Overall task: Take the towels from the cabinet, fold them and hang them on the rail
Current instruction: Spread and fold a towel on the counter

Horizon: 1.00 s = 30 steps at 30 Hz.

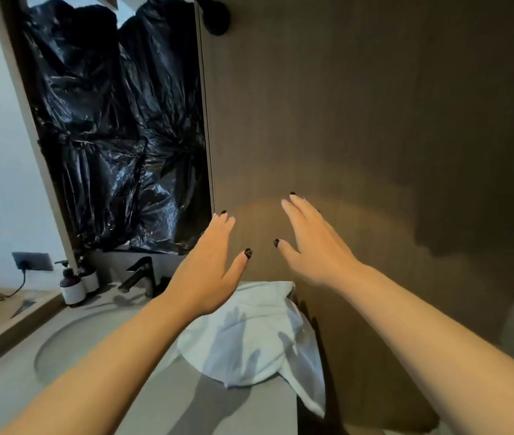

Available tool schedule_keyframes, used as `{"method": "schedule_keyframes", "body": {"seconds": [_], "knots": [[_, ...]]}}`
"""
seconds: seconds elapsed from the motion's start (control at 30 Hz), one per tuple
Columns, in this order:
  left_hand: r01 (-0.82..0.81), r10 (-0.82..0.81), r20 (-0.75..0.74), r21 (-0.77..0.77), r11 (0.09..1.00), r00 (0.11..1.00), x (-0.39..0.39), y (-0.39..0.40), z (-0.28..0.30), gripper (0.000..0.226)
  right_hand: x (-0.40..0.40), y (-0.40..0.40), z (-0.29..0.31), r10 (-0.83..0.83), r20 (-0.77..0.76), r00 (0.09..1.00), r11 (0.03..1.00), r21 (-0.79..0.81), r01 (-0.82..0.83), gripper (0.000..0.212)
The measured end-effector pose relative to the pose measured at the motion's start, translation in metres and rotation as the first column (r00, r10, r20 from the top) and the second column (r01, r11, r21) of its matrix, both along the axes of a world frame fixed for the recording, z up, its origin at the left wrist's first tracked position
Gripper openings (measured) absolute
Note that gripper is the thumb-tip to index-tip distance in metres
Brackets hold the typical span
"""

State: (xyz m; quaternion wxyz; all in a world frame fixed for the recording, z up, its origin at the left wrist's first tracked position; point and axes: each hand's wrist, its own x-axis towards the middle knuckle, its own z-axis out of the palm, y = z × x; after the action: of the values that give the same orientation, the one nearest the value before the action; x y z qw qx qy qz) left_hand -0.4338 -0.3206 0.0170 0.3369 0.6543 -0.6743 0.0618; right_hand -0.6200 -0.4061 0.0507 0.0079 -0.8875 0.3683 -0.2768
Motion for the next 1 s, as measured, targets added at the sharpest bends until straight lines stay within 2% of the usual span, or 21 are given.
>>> {"method": "schedule_keyframes", "body": {"seconds": [0.2,0.47,0.63,0.7,0.77,0.83,0.93,1.0], "knots": [[0.020,-0.009,-0.126,0.085,0.996,0.992,0.025,-0.018,-0.063,0.069,0.017,-0.016,-0.069,0.054,-0.036,0.998,0.989,0.136,-0.049,0.072],[0.127,-0.101,-0.202,0.122,0.984,0.974,0.071,-0.058,-0.124,0.068,0.049,-0.059,-0.135,-0.023,-0.130,0.991,0.968,0.243,0.055,0.070],[0.120,-0.123,0.016,0.125,0.985,0.992,0.118,-0.092,-0.158,0.068,0.082,-0.090,-0.156,-0.089,-0.168,0.982,0.947,0.291,0.135,0.069],[0.116,-0.118,0.004,0.176,0.978,0.993,0.133,-0.102,-0.171,0.069,0.095,-0.101,-0.166,-0.106,-0.167,0.980,0.942,0.297,0.153,0.067],[0.110,-0.093,-0.076,0.256,0.961,0.993,0.145,-0.111,-0.185,0.069,0.109,-0.111,-0.178,-0.110,-0.175,0.978,0.942,0.294,0.159,0.064],[0.124,-0.093,-0.126,0.271,0.954,0.988,0.157,-0.118,-0.202,0.067,0.124,-0.118,-0.194,-0.110,-0.192,0.975,0.943,0.291,0.163,0.062],[0.147,-0.149,-0.019,0.305,0.941,0.989,0.173,-0.122,-0.220,0.066,0.145,-0.128,-0.229,-0.117,-0.272,0.955,0.918,0.338,0.208,0.063],[0.133,-0.129,-0.035,0.333,0.934,0.991,0.181,-0.124,-0.228,0.068,0.154,-0.129,-0.249,-0.163,-0.356,0.920,0.904,0.320,0.284,0.061]]}}
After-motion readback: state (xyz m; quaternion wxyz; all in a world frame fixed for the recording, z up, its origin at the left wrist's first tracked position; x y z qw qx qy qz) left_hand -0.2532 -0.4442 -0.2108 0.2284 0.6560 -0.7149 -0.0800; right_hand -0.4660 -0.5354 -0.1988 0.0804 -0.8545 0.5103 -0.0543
